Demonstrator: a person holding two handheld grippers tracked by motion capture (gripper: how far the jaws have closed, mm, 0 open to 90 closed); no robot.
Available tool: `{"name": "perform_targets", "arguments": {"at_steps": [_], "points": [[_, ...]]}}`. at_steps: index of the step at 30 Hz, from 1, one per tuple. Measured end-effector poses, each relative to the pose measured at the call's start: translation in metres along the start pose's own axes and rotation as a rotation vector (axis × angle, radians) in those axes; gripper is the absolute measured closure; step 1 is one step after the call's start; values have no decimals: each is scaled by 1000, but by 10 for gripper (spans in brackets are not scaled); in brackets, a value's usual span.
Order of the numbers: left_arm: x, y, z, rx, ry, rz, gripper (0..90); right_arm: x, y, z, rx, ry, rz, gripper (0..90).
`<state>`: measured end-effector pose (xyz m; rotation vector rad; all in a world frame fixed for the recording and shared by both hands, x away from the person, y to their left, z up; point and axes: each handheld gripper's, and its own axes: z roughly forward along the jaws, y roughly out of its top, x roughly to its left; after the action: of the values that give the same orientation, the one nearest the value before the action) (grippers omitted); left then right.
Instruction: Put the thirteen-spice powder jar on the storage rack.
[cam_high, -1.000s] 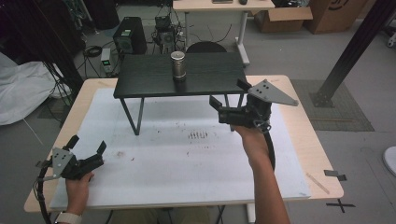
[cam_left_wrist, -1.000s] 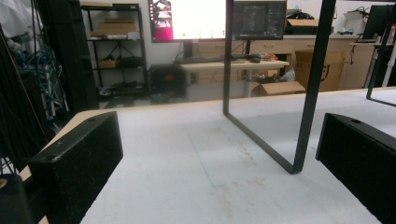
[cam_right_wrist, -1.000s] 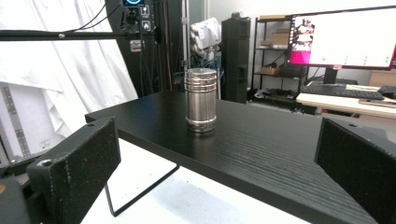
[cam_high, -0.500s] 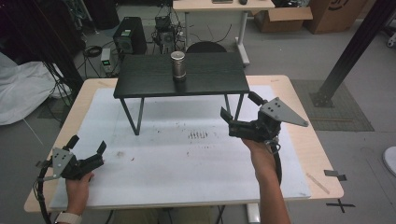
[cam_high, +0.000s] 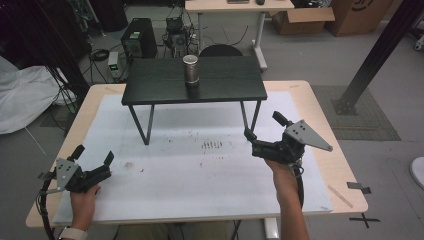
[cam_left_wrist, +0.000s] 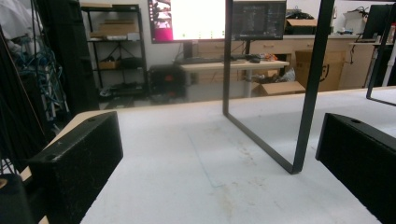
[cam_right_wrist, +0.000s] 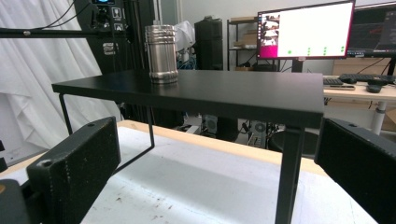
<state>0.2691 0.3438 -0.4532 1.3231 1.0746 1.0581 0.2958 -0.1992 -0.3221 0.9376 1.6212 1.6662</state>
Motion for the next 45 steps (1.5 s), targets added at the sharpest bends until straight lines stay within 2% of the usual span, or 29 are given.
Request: {"name": "perform_targets", "arguments": {"at_steps": [12,20,27,45], "points": [[0,0,0,-1,1,1,11,-11,-34,-9,9,-28,28,0],[0,0,0,-1,1,1,11,-15,-65,-13,12,-60,62,0],[0,0,0,-3,1,0,10,-17,-82,-15,23,-79,71,0],[0,0,0,-2,1,1,11,-7,-112,-20,14,-129,44,1]]}}
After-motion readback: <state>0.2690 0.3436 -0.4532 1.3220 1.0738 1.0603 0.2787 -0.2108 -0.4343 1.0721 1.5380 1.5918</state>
